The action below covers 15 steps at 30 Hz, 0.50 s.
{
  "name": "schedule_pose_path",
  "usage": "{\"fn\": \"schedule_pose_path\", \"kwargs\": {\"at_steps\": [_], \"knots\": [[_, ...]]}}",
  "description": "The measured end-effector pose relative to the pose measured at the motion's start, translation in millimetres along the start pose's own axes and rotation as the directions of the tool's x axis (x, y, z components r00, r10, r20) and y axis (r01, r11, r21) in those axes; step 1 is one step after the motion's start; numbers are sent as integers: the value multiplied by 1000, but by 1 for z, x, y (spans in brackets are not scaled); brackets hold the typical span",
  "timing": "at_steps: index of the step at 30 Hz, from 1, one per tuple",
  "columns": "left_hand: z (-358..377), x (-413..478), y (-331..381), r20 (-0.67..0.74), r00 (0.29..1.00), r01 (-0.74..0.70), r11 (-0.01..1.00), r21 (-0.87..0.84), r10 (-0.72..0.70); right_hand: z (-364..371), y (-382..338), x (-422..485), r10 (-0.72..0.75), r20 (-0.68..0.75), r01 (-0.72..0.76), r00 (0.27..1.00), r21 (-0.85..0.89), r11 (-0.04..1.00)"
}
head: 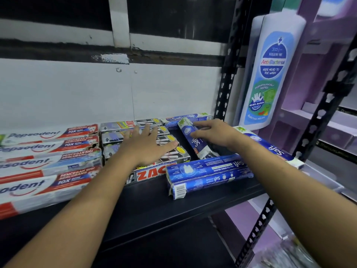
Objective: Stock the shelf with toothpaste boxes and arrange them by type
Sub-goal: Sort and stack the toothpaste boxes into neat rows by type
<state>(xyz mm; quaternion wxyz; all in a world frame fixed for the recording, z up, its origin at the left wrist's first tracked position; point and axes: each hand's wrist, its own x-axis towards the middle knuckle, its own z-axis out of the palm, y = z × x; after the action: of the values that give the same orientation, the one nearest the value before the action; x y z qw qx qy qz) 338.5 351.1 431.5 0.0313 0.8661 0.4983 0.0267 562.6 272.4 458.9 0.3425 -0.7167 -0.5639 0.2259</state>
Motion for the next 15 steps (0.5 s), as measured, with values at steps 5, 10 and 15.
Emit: {"fn": "schedule_pose_path", "kwargs": {"at_steps": [5, 10, 15], "knots": [[0, 0, -1, -5, 1000, -3, 1000, 14, 3, 3, 2, 4, 17, -61, -13, 998, 62, 998], [1, 3, -1, -13, 1000, -2, 1000, 21, 2, -7, 9, -8, -41, -312, -10, 949, -161, 987], [2, 3, -1, -17, 1000, 0, 1000, 17, 0, -22, 15, -19, -8, -358, -35, 934, -113, 993]]}}
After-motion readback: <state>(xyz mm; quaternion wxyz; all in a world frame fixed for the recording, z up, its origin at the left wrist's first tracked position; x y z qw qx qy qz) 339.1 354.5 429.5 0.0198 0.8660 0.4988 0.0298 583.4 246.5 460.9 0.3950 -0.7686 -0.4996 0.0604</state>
